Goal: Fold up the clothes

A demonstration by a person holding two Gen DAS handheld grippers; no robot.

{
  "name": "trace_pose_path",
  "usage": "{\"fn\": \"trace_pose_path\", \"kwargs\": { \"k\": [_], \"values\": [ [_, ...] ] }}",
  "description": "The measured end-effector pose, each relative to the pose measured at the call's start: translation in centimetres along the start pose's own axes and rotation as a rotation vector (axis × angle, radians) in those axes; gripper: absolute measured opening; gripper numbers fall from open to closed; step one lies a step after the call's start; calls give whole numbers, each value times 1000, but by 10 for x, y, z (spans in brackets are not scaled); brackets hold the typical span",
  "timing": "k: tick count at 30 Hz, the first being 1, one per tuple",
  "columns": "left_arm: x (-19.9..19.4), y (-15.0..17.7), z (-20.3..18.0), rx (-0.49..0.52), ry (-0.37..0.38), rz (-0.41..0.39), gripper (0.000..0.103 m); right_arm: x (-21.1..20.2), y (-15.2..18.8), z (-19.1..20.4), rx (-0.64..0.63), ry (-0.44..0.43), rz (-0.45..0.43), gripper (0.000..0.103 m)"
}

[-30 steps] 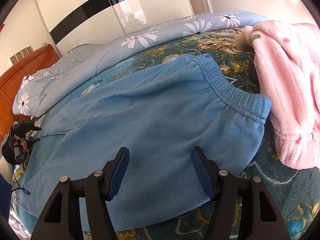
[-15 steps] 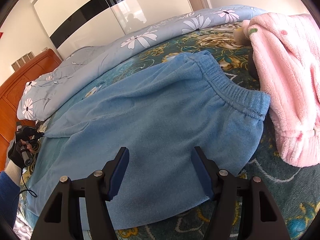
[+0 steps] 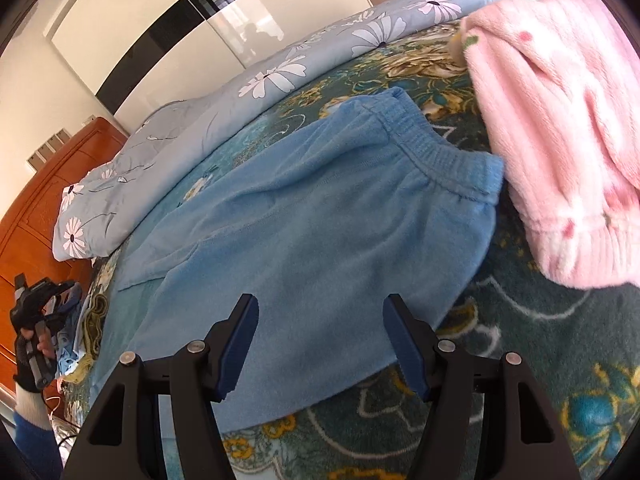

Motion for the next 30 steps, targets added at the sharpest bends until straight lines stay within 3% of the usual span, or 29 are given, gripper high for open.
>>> {"fn": "trace_pose_path", "kwargs": {
  "k": [4, 8, 16, 20, 30],
  "values": [
    [-51, 62, 26, 24, -27, -76, 66, -24, 16, -13, 17, 7, -18, 66],
    [-64, 120, 88, -124, -97, -90, 66, -43, 27, -38, 85, 23, -30, 66],
    [-47, 185, 119, -349, 129, -4, 65, -42, 34, -56, 149, -24, -41, 66],
    [-34, 191, 115, -365, 127, 2, 65, -35, 28, -53, 183, -91, -41, 66],
    [-25, 178, 116, -403, 190, -72, 65, -6, -12, -56, 255, -146, -65, 66]
  ]
}}
Point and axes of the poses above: each gripper's, at about its wrist camera, not at the fingertips, and x roughly the way its jaws point, z to its left, y to its underside, the point moved 8 cm from there along x, roughly the way its jaws point, and after that the axes turned 7 degrees about z, right-handed, at the moved point
